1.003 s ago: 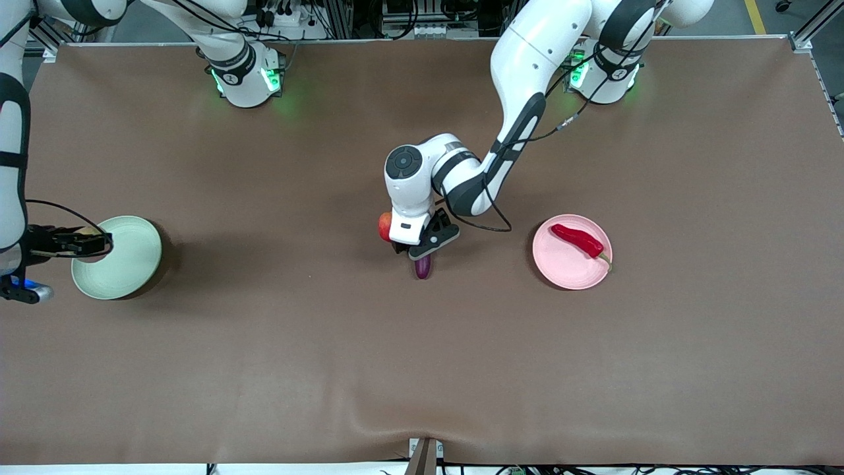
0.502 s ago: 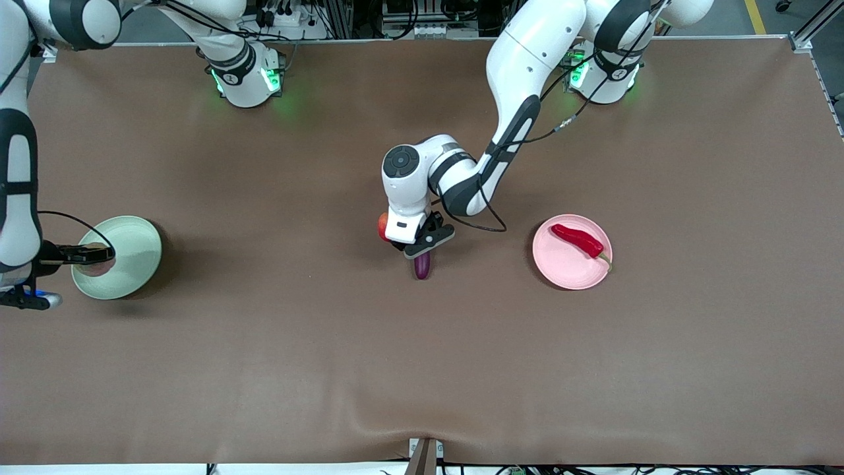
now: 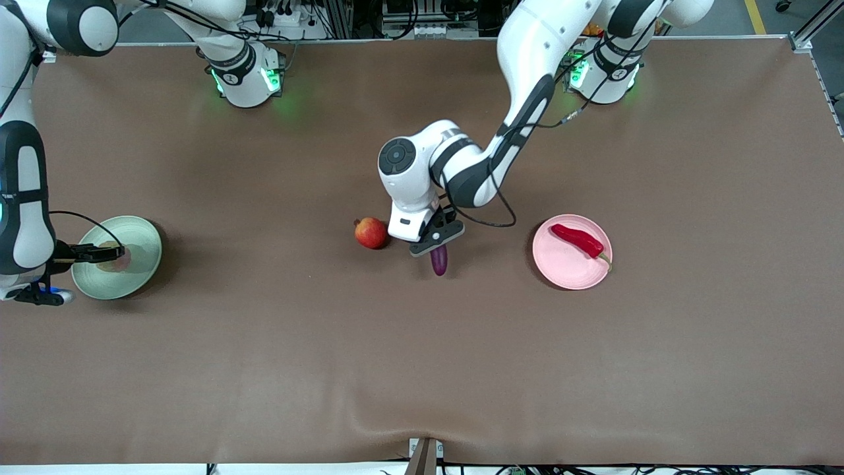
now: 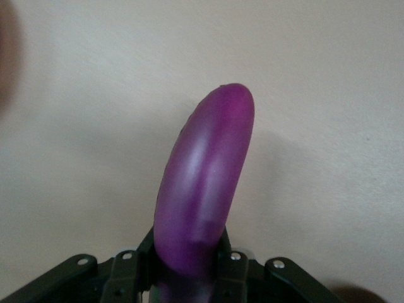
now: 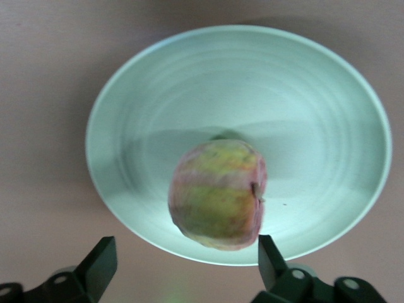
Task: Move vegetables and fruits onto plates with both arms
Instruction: 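Release the green apple on the green plate while the left gripper lifts the eggplant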
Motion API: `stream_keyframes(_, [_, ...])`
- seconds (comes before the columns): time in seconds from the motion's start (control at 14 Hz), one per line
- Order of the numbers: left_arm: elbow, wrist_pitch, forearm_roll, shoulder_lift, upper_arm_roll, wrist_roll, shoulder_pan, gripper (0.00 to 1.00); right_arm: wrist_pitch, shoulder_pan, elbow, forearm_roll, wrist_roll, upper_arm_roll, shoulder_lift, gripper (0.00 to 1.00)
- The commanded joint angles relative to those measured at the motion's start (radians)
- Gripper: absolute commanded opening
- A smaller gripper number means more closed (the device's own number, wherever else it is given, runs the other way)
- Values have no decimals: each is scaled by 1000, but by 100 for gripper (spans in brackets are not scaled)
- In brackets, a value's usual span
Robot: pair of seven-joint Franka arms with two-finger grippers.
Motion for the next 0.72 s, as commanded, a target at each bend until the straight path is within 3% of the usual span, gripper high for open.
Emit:
stream_keyframes(0.0, [-20, -125, -67, -89, -2, 125, 47, 14, -78, 40, 34, -2, 1, 23, -40, 100])
stream_keyframes(0.29, [-31, -318, -76, -152, -2, 240, 165, 14, -201, 111, 103, 56, 1, 35, -84, 100])
stream_keyframes(0.5, [-43, -401, -76, -191, 0, 311, 255, 14, -213, 179, 116, 113, 36, 37, -124, 100])
stream_keyframes(0.64, [-101, -397, -76, -244, 0, 313, 306, 14, -226, 215, 117, 147, 172, 40, -135, 100])
